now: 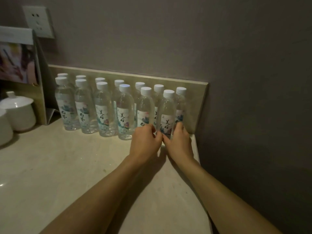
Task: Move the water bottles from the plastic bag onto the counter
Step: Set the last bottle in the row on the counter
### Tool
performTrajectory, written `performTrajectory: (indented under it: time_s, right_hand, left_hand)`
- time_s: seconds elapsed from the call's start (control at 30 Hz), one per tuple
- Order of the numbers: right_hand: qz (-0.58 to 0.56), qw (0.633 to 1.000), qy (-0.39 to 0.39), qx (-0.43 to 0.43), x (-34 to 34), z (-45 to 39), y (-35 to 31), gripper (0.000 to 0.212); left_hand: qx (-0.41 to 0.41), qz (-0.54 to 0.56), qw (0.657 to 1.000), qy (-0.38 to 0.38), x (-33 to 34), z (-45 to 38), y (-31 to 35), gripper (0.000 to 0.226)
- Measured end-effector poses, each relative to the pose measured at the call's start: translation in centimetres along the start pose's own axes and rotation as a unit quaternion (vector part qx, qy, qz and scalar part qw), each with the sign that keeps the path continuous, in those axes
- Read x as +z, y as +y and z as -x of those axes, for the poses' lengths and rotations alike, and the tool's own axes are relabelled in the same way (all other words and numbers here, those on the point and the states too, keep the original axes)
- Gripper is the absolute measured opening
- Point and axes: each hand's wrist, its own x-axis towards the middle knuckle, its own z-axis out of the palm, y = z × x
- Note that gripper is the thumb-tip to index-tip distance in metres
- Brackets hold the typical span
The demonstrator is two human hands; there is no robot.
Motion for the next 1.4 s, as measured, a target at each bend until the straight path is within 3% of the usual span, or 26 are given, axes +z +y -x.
performTrajectory:
  time_s: [0.33, 0.8, 1.4]
  right_hand:
    - [0.022, 0.999, 0.024, 0.010, 0.3, 0.4, -0.5, 0.056]
    - [0.070, 0.996, 0.053, 0.026, 0.6, 0.9, -1.6, 0.052]
    - [0.068, 0.997, 0.020, 0.037, 0.5, 1.3, -2.3, 0.059]
  left_hand:
    - [0.017, 0.010, 1.000, -0.010, -0.5, -0.1, -0.4, 0.025]
    - [0.039, 0.041, 0.994, -0.094, -2.0, 0.5, -1.6, 0.038]
    - [-0.018, 0.046, 0.993, -0.103, -6.4, 1.4, -1.0, 0.049]
